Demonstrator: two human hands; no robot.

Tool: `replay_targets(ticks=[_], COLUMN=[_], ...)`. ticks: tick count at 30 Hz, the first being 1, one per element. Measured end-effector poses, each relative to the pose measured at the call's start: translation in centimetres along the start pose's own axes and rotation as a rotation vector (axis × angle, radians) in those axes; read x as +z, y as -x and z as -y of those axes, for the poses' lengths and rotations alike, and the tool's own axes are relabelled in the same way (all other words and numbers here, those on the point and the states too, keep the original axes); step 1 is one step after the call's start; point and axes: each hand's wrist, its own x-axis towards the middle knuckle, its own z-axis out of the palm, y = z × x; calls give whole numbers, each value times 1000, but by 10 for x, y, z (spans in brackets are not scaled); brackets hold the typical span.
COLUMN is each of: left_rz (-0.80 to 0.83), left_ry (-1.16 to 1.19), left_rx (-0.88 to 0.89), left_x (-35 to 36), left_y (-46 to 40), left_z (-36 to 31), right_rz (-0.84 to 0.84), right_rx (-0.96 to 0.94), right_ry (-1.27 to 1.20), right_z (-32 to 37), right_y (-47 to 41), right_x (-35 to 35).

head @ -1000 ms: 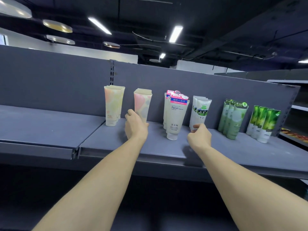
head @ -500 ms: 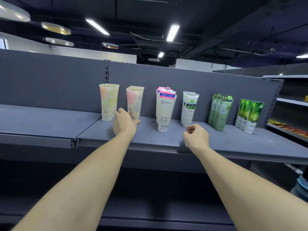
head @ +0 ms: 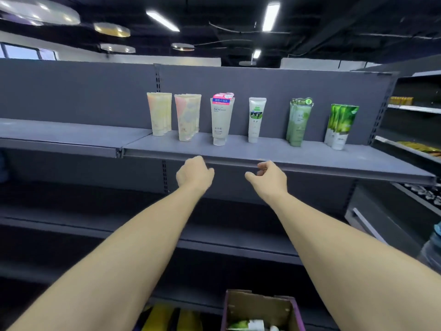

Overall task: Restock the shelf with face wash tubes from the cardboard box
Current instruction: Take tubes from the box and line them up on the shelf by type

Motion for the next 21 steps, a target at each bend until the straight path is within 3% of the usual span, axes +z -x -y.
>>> replay_targets(ticks=[3, 10, 21], left_rz=[157, 337, 600], left_ry=[-13, -10, -73], left_rx=[-30, -109, -163], left_x=[19, 93, 222], left_y=[51, 145, 192], left_z=[-8, -3, 25], right_rz=[76, 194, 297], right_rx=[52, 205, 498], right_ry=[-2, 15, 145], right_z=[-28, -113, -247], right_y=[28, 81, 108], right_x=[-10, -2, 36])
